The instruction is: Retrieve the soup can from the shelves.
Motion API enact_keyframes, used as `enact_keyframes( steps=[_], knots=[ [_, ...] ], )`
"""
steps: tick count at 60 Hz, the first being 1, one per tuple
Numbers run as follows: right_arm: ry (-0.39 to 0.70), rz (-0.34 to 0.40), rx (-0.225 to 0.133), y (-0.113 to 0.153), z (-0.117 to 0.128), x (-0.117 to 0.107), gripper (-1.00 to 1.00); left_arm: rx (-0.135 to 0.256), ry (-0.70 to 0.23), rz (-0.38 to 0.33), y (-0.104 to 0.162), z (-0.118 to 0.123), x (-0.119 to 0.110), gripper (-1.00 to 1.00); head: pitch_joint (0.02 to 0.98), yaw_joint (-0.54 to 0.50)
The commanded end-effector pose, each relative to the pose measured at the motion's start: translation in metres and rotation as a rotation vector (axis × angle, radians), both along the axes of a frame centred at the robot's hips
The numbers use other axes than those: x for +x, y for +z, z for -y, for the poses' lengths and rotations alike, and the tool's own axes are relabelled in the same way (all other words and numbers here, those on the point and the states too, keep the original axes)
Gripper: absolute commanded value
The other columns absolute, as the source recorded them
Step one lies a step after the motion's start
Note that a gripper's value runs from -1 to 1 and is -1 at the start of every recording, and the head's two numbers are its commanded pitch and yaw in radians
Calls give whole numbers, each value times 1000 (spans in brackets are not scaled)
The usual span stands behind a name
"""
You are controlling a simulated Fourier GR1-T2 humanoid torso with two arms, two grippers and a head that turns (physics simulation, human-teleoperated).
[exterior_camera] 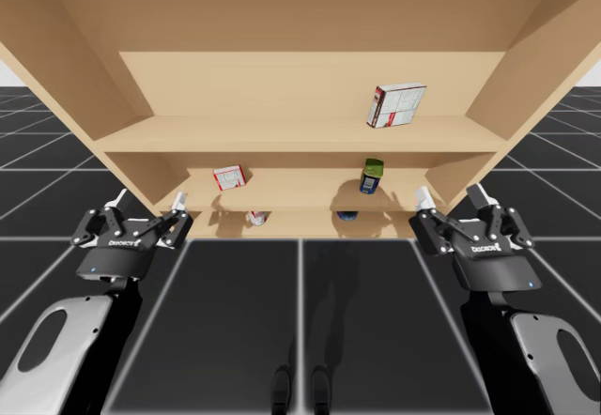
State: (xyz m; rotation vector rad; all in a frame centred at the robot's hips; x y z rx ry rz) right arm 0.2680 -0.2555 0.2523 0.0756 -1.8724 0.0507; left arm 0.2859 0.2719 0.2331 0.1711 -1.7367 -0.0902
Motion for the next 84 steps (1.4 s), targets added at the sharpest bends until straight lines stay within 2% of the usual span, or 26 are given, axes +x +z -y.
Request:
enact_keyframes(
  steps=[1, 3, 4, 6, 15, 51, 59, 64, 73, 77, 84],
  knots=[
    [-48, 14, 32, -1, 1, -1, -1000, 9, 8, -5, -1, -2, 2, -1000, 94, 14],
    [-56, 21, 42, 0, 1, -1, -1000, 10, 9, -6, -1, -3, 2, -1000, 94, 14],
    [-4, 12, 32, 1, 1, -2, -1000, 10, 10, -5, -1, -3, 2, -1000, 96, 14],
    [24, 7, 30, 1, 2, -2, -1000, 10, 11, -5, -1, -3, 2, -1000, 98, 13],
    [33, -7, 16, 1, 4, -1, -1000, 11, 11, -5, -2, -3, 2, -1000, 129, 11],
    [4, -19, -3, 1, 6, 0, -1000, 18, 17, -7, -2, -5, 3, -1000, 512, -2],
    [-10, -26, -12, 1, 6, 0, -1000, 28, 25, -10, -3, -6, 4, -1000, 619, 51],
    [-15, -27, -20, 0, 6, 0, -1000, 28, 26, -10, -3, -6, 4, -1000, 651, 94],
    [-19, -30, -36, -1, 5, 1, -1000, 31, 26, -13, -4, -6, 4, -1000, 676, 163],
    [-45, -22, -64, -2, 5, 1, -1000, 38, 39, -16, -5, -6, 5, -1000, 690, 192],
    [-53, -22, -58, -2, 7, 2, -1000, 31, 37, -19, -4, -5, 4, -1000, 702, 216]
  ],
)
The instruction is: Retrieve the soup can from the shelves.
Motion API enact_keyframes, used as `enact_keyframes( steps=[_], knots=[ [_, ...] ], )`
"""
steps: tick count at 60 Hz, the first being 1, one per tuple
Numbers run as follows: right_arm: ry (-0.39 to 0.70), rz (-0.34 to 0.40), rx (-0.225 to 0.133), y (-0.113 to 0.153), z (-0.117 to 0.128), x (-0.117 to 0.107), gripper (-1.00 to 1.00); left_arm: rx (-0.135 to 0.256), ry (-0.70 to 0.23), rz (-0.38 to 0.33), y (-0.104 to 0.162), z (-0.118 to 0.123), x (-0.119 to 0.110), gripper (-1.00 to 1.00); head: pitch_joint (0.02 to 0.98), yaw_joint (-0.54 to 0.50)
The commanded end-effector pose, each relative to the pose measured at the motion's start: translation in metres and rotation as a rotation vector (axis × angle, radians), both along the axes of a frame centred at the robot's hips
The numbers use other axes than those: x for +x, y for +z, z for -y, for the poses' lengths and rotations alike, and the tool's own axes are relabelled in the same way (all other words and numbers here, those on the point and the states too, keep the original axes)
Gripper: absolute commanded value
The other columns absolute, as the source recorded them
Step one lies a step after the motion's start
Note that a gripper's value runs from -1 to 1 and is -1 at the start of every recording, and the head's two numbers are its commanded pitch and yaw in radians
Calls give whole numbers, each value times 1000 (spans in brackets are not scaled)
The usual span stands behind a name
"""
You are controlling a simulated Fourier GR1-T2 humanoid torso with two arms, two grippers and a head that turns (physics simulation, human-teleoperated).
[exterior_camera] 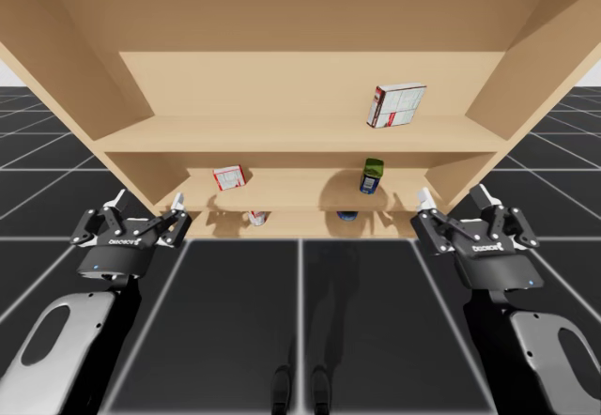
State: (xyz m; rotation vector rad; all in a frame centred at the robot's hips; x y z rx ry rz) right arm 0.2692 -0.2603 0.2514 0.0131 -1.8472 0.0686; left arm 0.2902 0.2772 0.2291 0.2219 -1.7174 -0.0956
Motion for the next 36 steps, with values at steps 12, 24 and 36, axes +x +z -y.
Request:
enact_keyframes(
  steps=[12, 24, 36],
  knots=[
    [-33, 9, -10, 1, 5, 0, -1000, -91, -26, -22, 20, 7, -17, -1000, 703, 214],
    [-40, 9, -2, 1, 8, -1, -1000, -101, -85, -110, 33, 36, -50, -1000, 700, 220],
    [-43, 11, -2, 1, 9, 0, -1000, -136, -134, -204, 19, 59, -76, -1000, 700, 216]
  ],
)
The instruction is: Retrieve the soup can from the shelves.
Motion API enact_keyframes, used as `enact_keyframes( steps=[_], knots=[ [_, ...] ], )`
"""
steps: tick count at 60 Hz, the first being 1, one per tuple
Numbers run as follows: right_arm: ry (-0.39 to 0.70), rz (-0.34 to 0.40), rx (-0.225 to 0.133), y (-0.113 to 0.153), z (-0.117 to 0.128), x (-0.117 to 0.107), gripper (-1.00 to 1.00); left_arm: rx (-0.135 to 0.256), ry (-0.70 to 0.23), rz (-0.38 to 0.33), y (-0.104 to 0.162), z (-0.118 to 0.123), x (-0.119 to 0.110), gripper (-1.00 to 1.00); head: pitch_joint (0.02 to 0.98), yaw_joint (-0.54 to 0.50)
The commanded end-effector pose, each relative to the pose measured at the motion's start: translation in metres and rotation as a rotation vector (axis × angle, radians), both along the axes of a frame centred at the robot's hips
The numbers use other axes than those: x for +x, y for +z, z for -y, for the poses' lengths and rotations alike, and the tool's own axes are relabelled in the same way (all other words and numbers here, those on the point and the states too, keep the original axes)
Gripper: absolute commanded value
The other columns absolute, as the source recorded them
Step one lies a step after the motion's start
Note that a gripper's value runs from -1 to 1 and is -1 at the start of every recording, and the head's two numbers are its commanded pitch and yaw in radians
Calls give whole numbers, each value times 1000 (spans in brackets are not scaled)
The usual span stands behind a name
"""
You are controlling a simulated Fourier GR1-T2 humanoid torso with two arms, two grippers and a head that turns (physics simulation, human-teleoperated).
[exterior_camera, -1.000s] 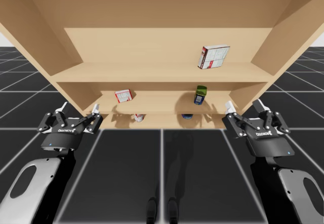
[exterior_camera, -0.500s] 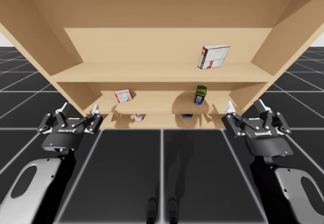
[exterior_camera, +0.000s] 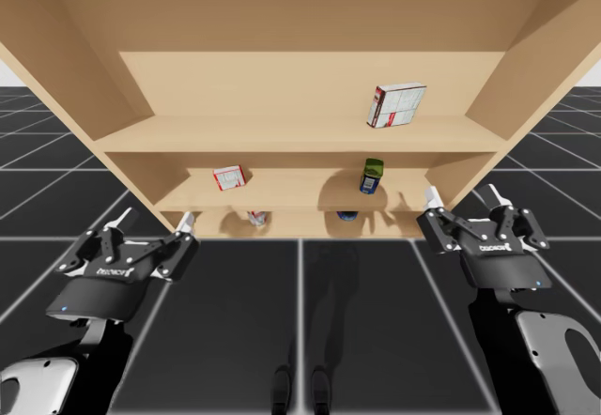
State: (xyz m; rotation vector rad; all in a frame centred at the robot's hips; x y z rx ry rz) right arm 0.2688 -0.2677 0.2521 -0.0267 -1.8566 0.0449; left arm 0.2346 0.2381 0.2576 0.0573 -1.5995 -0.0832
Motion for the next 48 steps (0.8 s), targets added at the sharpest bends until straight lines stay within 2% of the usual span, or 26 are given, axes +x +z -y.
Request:
enact_keyframes(
  steps=[1, 4, 7, 9, 12, 15, 17, 20, 23, 24, 29, 33, 35, 39, 48],
  knots=[
    [-2, 2, 5, 0, 2, 1, -1000, -33, -53, -76, -11, 24, -24, -1000, 701, 218],
    [-2, 2, 6, 0, 2, 1, -1000, -44, -67, -87, -15, 28, -26, -1000, 701, 219],
    [-2, 3, 6, 0, 2, 1, -1000, -34, -82, -93, -22, 34, -27, -1000, 701, 220],
    [-2, 4, 4, 0, 2, 1, -1000, -52, -80, -87, -32, 40, -26, -1000, 700, 219],
    [-2, 4, 2, 0, 3, 1, -1000, -27, -82, -103, -42, 45, -25, -1000, 700, 218],
    [-2, 5, 1, 0, 3, 1, -1000, -48, -77, -109, -49, 49, -22, -1000, 700, 217],
    [-2, 6, 3, 0, 3, 0, -1000, -32, -74, -112, -58, 51, -19, -1000, 700, 217],
    [0, 8, 3, 1, 2, 0, -1000, -52, -69, -124, -65, 54, -14, -1000, 698, 217],
    [2, 10, 2, 1, 2, -1, -1000, -42, -71, -130, -69, 55, -10, -1000, 697, 218],
    [3, 12, -2, 2, 1, -1, -1000, -58, -75, -156, -73, 54, -6, -1000, 694, 218],
    [0, 17, -12, 2, 2, 0, -1000, -90, -78, -181, -79, 54, 4, -1000, 692, 217],
    [0, 18, -13, 2, 2, 0, -1000, -98, -61, -185, -83, 53, 12, -1000, 693, 217],
    [0, 18, -12, 2, 1, 0, -1000, -124, -72, -195, -86, 54, 18, -1000, 694, 216],
    [3, 18, -13, 1, 0, 0, -1000, -112, -62, -197, -88, 55, 24, -1000, 693, 215],
    [7, 17, -16, 0, -1, 0, -1000, -129, -71, -228, -92, 63, 49, -1000, 692, 216]
  ],
)
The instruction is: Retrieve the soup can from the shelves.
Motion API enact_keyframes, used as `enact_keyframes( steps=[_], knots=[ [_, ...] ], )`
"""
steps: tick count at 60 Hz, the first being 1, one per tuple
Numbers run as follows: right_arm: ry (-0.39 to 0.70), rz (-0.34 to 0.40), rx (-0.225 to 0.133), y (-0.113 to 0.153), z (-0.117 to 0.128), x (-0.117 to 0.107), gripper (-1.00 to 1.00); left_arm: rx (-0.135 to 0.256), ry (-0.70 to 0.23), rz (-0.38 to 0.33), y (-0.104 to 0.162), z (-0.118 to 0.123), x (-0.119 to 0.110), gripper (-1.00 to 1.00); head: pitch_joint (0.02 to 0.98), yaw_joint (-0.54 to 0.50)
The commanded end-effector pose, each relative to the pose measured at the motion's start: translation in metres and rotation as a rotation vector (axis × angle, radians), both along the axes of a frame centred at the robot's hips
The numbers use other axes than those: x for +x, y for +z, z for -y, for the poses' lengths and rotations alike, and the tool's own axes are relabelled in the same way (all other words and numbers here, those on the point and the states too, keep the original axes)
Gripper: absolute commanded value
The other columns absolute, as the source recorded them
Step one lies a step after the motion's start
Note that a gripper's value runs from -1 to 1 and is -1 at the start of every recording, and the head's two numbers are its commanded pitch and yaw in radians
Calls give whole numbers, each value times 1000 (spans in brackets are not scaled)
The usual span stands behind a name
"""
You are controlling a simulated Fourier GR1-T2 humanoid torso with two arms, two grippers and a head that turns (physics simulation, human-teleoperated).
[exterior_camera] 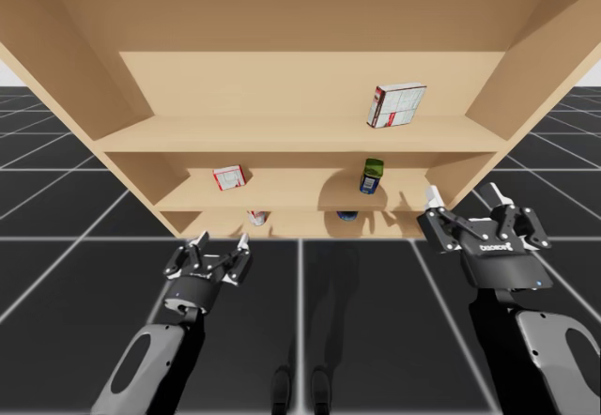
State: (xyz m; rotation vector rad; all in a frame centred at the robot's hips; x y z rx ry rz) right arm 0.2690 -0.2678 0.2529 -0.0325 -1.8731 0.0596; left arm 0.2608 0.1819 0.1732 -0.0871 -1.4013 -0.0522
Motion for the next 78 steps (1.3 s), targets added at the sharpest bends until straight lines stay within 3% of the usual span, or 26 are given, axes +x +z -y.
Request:
enact_keyframes(
  steps=[1, 25, 35, 51, 55, 70, 71, 72, 73, 74, 78],
  knots=[
    [3, 0, -3, 0, -1, 0, -1000, -16, -4, -26, -8, 8, 25, -1000, 692, 216],
    [4, -3, 7, 0, -2, -1, -1000, -20, -51, -84, -11, 26, 71, -1000, 690, 205],
    [4, -2, 7, 0, -2, -1, -1000, -35, -46, -111, -16, 28, 90, -1000, 688, 203],
    [1, 0, 7, 1, -1, -1, -1000, -12, -23, -124, -28, 35, 117, -1000, 689, 197],
    [1, 1, 6, 1, -1, -2, -1000, -22, -22, -143, -31, 37, 125, -1000, 688, 197],
    [3, 2, 7, 1, 0, -2, -1000, -14, -13, -156, -36, 41, 132, -1000, 690, 193],
    [3, 1, 7, 1, 0, -2, -1000, -12, -8, -159, -37, 40, 131, -644, 690, 192],
    [3, 1, 7, 1, 0, -2, -1000, -11, -2, -161, -37, 40, 131, -88, 690, 192],
    [3, 1, 7, 1, 0, -2, -1000, -15, -3, -163, -38, 40, 131, 273, 690, 192],
    [3, 2, 7, 1, 0, -2, -1000, -15, -2, -163, -38, 39, 130, 806, 690, 192],
    [2, 2, 7, 1, 0, -2, -1000, -16, -4, -166, -39, 39, 129, 942, 690, 192]
  ],
)
